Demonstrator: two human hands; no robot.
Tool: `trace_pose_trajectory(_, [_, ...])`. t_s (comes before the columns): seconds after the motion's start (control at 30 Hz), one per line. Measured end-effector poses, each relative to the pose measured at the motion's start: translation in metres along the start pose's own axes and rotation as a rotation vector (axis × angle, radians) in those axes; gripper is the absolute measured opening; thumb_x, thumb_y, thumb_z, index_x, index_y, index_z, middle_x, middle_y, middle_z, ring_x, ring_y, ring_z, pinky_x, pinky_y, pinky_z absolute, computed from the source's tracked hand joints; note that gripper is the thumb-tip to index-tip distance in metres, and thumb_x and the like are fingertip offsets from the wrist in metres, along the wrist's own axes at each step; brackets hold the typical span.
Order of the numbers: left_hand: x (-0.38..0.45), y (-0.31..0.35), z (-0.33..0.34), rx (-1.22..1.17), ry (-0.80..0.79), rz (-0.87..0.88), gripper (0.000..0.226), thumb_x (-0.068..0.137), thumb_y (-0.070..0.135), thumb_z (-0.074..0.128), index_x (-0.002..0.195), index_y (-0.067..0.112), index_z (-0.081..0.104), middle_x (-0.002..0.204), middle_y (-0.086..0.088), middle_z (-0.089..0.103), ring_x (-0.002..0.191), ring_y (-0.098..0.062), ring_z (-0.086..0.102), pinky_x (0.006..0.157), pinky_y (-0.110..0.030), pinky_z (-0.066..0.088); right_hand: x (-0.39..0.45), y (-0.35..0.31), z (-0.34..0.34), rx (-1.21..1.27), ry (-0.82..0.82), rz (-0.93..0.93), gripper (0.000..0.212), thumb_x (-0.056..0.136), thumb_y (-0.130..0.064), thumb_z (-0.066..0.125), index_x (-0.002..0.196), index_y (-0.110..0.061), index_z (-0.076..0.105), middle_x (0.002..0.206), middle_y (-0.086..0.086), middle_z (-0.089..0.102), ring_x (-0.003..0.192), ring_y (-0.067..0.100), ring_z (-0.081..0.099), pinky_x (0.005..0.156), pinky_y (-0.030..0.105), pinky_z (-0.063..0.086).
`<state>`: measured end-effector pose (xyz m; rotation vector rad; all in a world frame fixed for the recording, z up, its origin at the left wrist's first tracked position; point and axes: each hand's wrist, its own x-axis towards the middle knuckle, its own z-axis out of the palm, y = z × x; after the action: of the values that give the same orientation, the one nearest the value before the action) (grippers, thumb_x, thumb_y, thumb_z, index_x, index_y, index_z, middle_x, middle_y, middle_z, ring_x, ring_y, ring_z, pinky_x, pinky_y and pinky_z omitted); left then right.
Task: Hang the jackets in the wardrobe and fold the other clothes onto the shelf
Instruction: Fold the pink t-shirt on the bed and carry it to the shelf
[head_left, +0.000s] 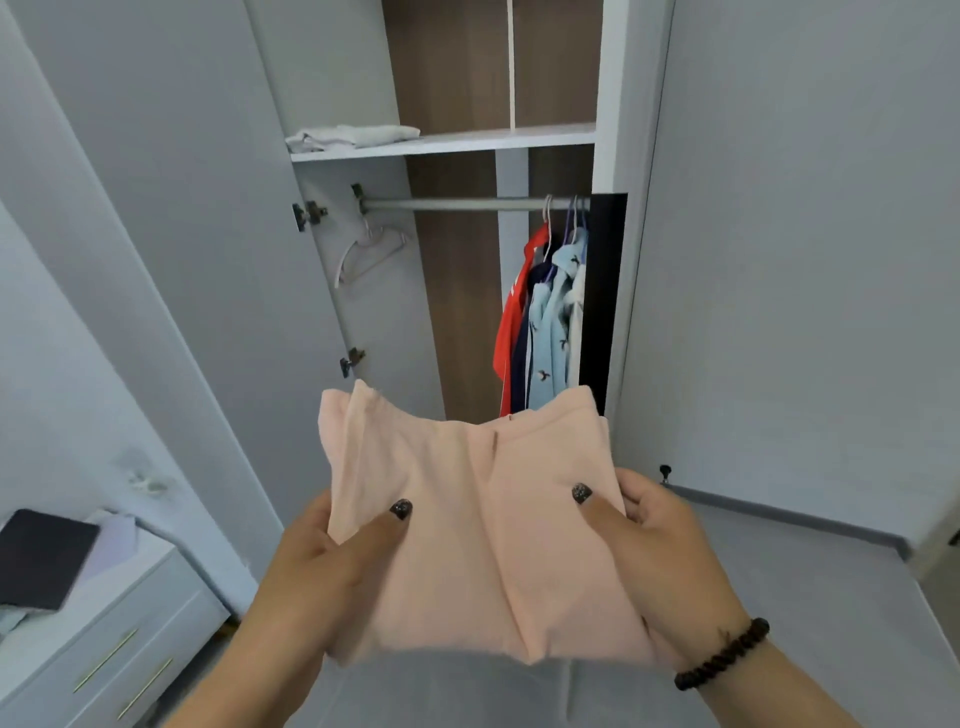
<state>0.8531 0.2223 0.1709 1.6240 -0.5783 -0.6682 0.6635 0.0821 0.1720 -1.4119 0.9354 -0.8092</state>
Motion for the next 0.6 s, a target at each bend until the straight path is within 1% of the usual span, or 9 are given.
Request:
trace_pose_trajectory(0.1, [0.004,0.023,-0.009,0.006,0.018,0.042,0.019,0.082,0.026,0.074,0.100,0.027,0.067,0.087,0.004,0.076,0.075,-0.017,0.074,0.062,-0.035,0.055,0.001,-0.026,0.001,-0.028,-0.019,-0.044,0.011,0.092,-0.017,0.058,0.088,-0.014,0.068,0.085,0.009,0.073,0.086,0.035,0.067,0.080,0.053,0.053])
trace_pose_trajectory(0.2, [0.014,0.043,-0.023,0.058,0.000,0.089,0.014,0.083,0.025,0.072,0.096,0.031,0.071,0.088,0.006,0.076,0.076,-0.014,0.073,0.067,-0.035,0.053,0.007,-0.048,0.012,-0.049,-0.041,-0.078,0.012,0.093,-0.021,0.057,0.090,-0.023,0.068,0.084,-0.005,0.074,0.082,0.018,0.070,0.080,0.046,0.057])
trace_pose_trajectory(0.27, [0.027,0.055,-0.034,0.080,-0.011,0.102,0.017,0.082,0.029,0.074,0.098,0.031,0.070,0.089,0.008,0.076,0.077,-0.012,0.073,0.070,-0.036,0.053,0.017,-0.058,0.021,-0.058,-0.032,-0.100,0.012,0.092,-0.022,0.057,0.088,-0.023,0.068,0.082,-0.006,0.073,0.081,0.018,0.070,0.077,0.043,0.058])
trace_pose_trajectory(0.37, [0.050,0.073,-0.050,0.061,-0.054,0.116,0.034,0.069,0.035,0.083,0.100,0.027,0.071,0.092,0.003,0.076,0.080,-0.017,0.074,0.074,-0.040,0.054,0.037,-0.073,0.041,-0.062,-0.026,-0.137,0.014,0.093,-0.021,0.057,0.089,-0.027,0.069,0.080,-0.011,0.073,0.077,0.010,0.070,0.062,0.027,0.055])
trace_pose_trajectory(0.4, [0.059,0.080,-0.056,0.056,-0.066,0.118,0.039,0.065,0.036,0.083,0.100,0.025,0.071,0.092,0.002,0.076,0.081,-0.018,0.074,0.075,-0.040,0.055,0.046,-0.079,0.049,-0.067,-0.026,-0.144,0.015,0.093,-0.020,0.057,0.089,-0.026,0.070,0.080,-0.010,0.074,0.078,0.012,0.070,0.062,0.027,0.055])
trace_pose_trajectory(0.43, [0.069,0.086,-0.063,0.051,-0.077,0.123,0.040,0.065,0.034,0.084,0.101,0.024,0.070,0.091,0.002,0.076,0.081,-0.018,0.074,0.074,-0.039,0.055,0.054,-0.086,0.059,-0.079,-0.024,-0.149,0.016,0.092,-0.020,0.057,0.088,-0.026,0.071,0.080,-0.008,0.074,0.080,0.016,0.071,0.065,0.031,0.057])
trace_pose_trajectory(0.5, [0.092,0.099,-0.079,0.025,-0.102,0.143,0.035,0.071,0.022,0.086,0.102,0.019,0.070,0.090,-0.001,0.076,0.080,-0.019,0.074,0.070,-0.034,0.054,0.073,-0.101,0.080,-0.105,-0.023,-0.157,0.019,0.092,-0.020,0.057,0.083,-0.027,0.072,0.080,-0.004,0.074,0.082,0.022,0.070,0.077,0.040,0.058])
trace_pose_trajectory(0.53, [0.104,0.106,-0.088,0.011,-0.114,0.152,0.030,0.076,0.017,0.082,0.102,0.017,0.070,0.090,-0.002,0.077,0.080,-0.019,0.074,0.069,-0.033,0.054,0.083,-0.109,0.091,-0.117,-0.022,-0.164,0.021,0.092,-0.021,0.057,0.081,-0.028,0.073,0.080,-0.001,0.074,0.082,0.025,0.069,0.079,0.041,0.056])
trace_pose_trajectory(0.6, [0.129,0.120,-0.109,-0.006,-0.135,0.163,0.020,0.084,0.017,0.072,0.103,0.016,0.069,0.090,-0.004,0.077,0.082,-0.019,0.074,0.069,-0.031,0.054,0.104,-0.124,0.113,-0.143,-0.017,-0.196,0.019,0.092,-0.020,0.056,0.083,-0.025,0.072,0.081,0.003,0.073,0.082,0.028,0.069,0.077,0.041,0.055])
